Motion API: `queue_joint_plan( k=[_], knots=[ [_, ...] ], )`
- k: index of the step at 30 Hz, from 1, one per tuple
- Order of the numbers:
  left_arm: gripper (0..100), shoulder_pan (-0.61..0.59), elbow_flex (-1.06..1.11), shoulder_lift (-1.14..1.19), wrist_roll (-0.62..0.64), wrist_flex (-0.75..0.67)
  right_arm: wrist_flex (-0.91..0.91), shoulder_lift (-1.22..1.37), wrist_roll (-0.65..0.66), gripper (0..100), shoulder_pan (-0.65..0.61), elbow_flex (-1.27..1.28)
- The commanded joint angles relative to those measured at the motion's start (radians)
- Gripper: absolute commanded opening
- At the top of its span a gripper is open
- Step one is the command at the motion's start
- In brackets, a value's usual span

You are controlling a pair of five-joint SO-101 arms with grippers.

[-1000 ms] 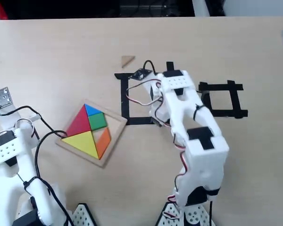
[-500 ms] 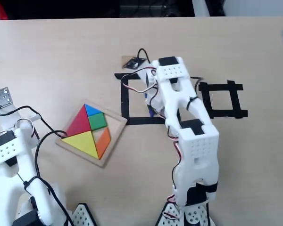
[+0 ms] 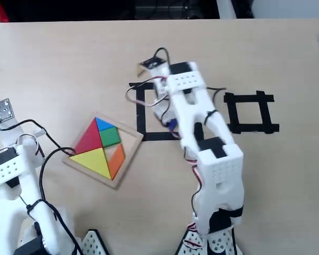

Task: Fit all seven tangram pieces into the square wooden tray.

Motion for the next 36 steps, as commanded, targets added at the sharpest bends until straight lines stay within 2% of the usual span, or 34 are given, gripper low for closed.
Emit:
queue_joint_plan(
  k=[1, 6, 24, 36],
  knots=[
    [3, 0.108, 0.004, -0.003, 0.006, -0.015, -0.087, -0.058, -0.121, 28.6, -0.083, 0.047],
    [3, 0.145, 0.027, -0.005, 0.005, -0.017, -0.166, -0.053, -0.238, 28.6, -0.083, 0.067],
    [3, 0.128, 0.028, -0.005, 0.003, -0.015, -0.152, -0.077, -0.201, 28.6, 0.014, 0.051],
    [3, 0.127, 0.028, -0.005, 0.003, -0.015, -0.201, 0.035, -0.172, 28.6, -0.003, 0.024]
  ],
)
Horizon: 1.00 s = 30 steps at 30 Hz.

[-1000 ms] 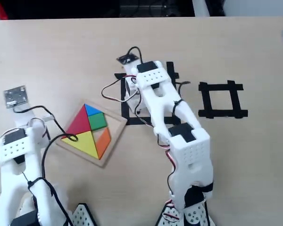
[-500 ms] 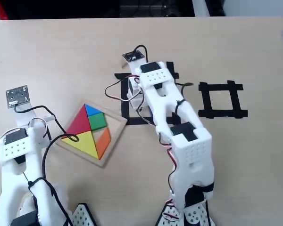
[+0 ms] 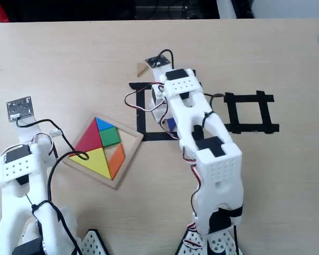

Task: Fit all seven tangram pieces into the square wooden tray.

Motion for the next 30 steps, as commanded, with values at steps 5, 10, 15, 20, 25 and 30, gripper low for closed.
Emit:
queue_joint_plan(
  k=[5, 10, 15, 20, 25, 30],
  knots=[
    [3, -0.005, -0.005, -0.005, 0.003, -0.015, -0.008, 0.068, 0.017, 28.6, -0.002, -0.079],
    [3, -0.005, -0.005, -0.005, 0.003, -0.015, 0.006, 0.087, 0.021, 28.6, -0.002, -0.108],
    [3, -0.005, -0.005, -0.005, 0.003, -0.015, 0.006, 0.087, 0.023, 26.6, -0.002, -0.108],
    [3, -0.005, -0.005, -0.005, 0.003, -0.014, 0.008, 0.087, 0.023, 13.3, -0.002, -0.108],
    [3, -0.005, -0.005, -0.005, 0.003, -0.014, 0.009, 0.093, 0.048, 13.9, -0.002, -0.108],
    [3, -0.005, -0.005, -0.005, 0.003, -0.012, 0.011, 0.107, 0.048, 13.7, -0.003, -0.116]
  ],
)
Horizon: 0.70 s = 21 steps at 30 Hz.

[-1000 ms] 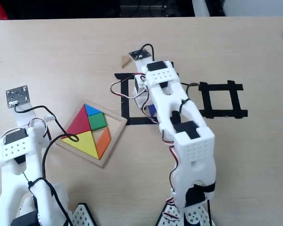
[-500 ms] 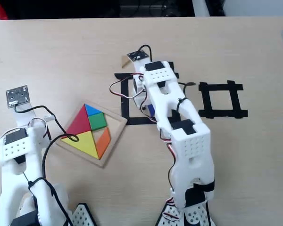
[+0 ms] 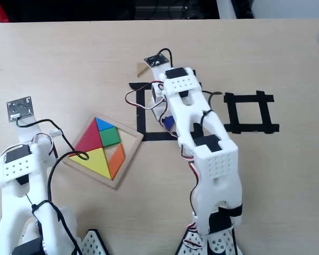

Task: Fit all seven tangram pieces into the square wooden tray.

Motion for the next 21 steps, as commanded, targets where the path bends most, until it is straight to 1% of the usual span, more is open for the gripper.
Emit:
queue_joint_plan(
  k=[1, 4, 8, 11, 21],
  knots=[
    [3, -0.005, -0.005, -0.005, 0.003, -0.012, 0.008, 0.015, 0.011, 13.7, -0.008, -0.022],
    [3, -0.005, -0.005, -0.005, 0.003, -0.012, 0.008, 0.015, 0.011, 13.2, -0.008, -0.024],
    [3, -0.005, -0.005, -0.005, 0.003, -0.014, 0.023, 0.015, 0.012, 7.6, -0.008, -0.048],
    [3, -0.005, -0.005, -0.005, 0.003, -0.015, 0.055, 0.015, 0.012, 7.3, -0.018, -0.079],
    [3, -0.005, -0.005, -0.005, 0.003, -0.015, 0.058, 0.013, 0.012, 7.0, -0.017, -0.088]
  ],
)
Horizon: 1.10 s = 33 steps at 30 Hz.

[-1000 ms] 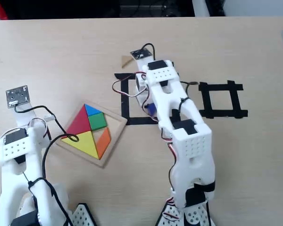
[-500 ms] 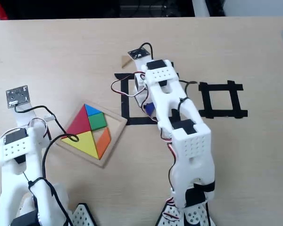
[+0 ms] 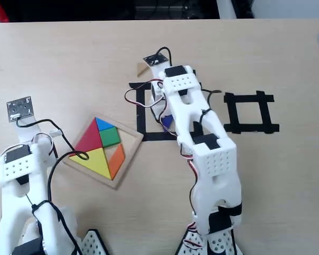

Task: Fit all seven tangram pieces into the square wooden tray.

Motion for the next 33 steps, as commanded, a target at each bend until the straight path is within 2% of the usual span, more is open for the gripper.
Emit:
queue_joint_plan(
  k=[1, 20, 28, 33],
  knots=[
    [3, -0.005, -0.005, -0.005, 0.003, -0.015, 0.017, -0.013, 0.006, 7.0, -0.017, -0.024],
    [3, -0.005, -0.005, -0.005, 0.003, -0.015, 0.115, -0.193, 0.006, 7.0, -0.026, -0.007],
    [3, -0.137, -0.021, -0.014, 0.037, -0.017, 0.18, -0.265, -0.002, 7.0, -0.192, -0.007],
    [3, -0.2, -0.021, -0.014, 0.034, -0.015, 0.17, -0.26, -0.063, 7.0, -0.295, 0.002]
  ],
)
